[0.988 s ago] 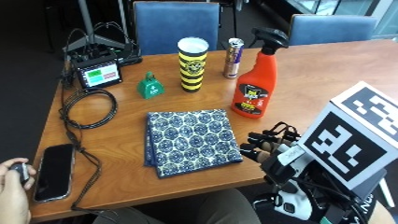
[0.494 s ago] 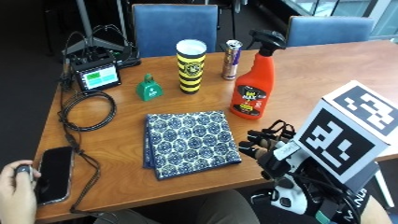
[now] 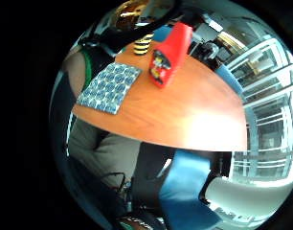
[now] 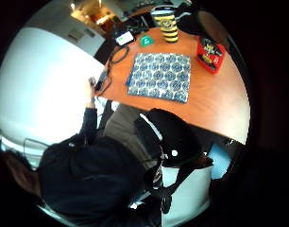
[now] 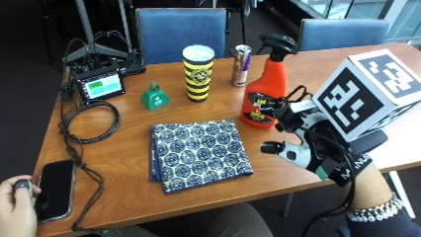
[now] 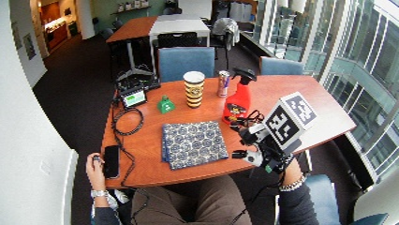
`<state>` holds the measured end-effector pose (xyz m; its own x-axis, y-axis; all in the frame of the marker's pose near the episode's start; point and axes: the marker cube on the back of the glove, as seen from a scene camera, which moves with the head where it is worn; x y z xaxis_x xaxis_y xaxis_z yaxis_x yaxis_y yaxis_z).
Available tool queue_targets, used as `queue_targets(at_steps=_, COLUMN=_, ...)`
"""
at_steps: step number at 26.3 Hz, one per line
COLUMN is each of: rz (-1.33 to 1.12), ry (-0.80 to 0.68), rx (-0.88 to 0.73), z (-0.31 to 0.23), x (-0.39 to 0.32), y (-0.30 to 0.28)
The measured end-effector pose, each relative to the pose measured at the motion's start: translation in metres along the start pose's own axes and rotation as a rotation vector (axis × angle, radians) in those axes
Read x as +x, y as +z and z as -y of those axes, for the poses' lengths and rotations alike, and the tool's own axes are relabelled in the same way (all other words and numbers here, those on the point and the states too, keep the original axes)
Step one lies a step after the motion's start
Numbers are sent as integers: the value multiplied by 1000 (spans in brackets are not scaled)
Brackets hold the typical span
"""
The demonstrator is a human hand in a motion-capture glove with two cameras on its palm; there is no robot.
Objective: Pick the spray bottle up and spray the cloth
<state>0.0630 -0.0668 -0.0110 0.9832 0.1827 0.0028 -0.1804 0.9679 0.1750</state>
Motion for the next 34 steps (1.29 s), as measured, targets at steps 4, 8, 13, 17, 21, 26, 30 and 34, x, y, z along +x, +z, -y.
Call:
queue_targets(at_steps=4, rz=-10, ry=96, rx=125, z=28, x=17, y=-5)
queue_targets(at_steps=8, rz=4, ry=141, rx=240, z=56, x=32, y=-14)
queue_targets(at_steps=13, rz=47, ry=188, rx=372, z=89, x=55, y=-26)
queue_targets(at_steps=17, rz=74, ry=269, rx=394, z=108, x=75, y=-27)
queue_targets(at_steps=21, rz=109, ry=320, rx=332, z=125, x=92, y=-16)
queue_targets(at_steps=26, rz=186, ry=364, rx=265, z=137, x=109, y=2)
queue_targets(at_steps=30, rz=374, ry=387, rx=258, z=136, x=118, y=19)
queue_targets(at_steps=34, rz=623, ry=407, rx=283, z=133, x=121, y=41)
